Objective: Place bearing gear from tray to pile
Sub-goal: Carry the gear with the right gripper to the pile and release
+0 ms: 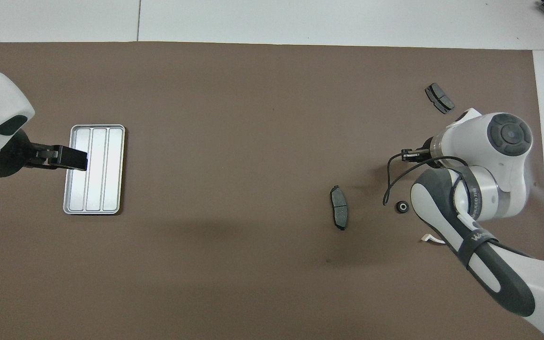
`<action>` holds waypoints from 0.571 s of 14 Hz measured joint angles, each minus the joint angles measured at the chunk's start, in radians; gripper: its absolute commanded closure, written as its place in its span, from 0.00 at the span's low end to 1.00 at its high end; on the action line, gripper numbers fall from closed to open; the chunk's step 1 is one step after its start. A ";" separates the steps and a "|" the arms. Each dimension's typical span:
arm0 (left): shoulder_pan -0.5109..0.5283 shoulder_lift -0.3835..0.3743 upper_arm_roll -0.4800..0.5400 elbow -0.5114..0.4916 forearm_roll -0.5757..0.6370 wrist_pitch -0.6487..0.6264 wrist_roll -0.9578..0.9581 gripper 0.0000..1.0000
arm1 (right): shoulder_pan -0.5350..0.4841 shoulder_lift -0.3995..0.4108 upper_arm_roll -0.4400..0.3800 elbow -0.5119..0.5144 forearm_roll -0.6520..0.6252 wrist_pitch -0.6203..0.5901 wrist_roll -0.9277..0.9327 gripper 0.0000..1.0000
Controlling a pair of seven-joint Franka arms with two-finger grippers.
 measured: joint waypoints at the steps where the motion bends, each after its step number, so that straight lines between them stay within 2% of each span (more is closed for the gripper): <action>1: 0.000 0.000 -0.001 0.000 0.000 0.000 0.000 0.00 | 0.000 0.011 0.000 0.002 0.004 0.011 0.000 0.52; 2: 0.000 0.000 -0.001 0.000 0.000 0.000 0.000 0.00 | -0.002 0.020 -0.001 0.004 0.005 0.016 0.000 0.23; 3: 0.000 0.000 -0.001 0.000 0.000 0.000 0.000 0.00 | -0.005 0.026 -0.001 0.005 0.005 0.019 0.000 0.00; 8: 0.000 0.000 -0.001 0.000 0.000 0.000 0.000 0.00 | -0.011 0.023 0.001 0.026 0.007 0.021 0.003 0.00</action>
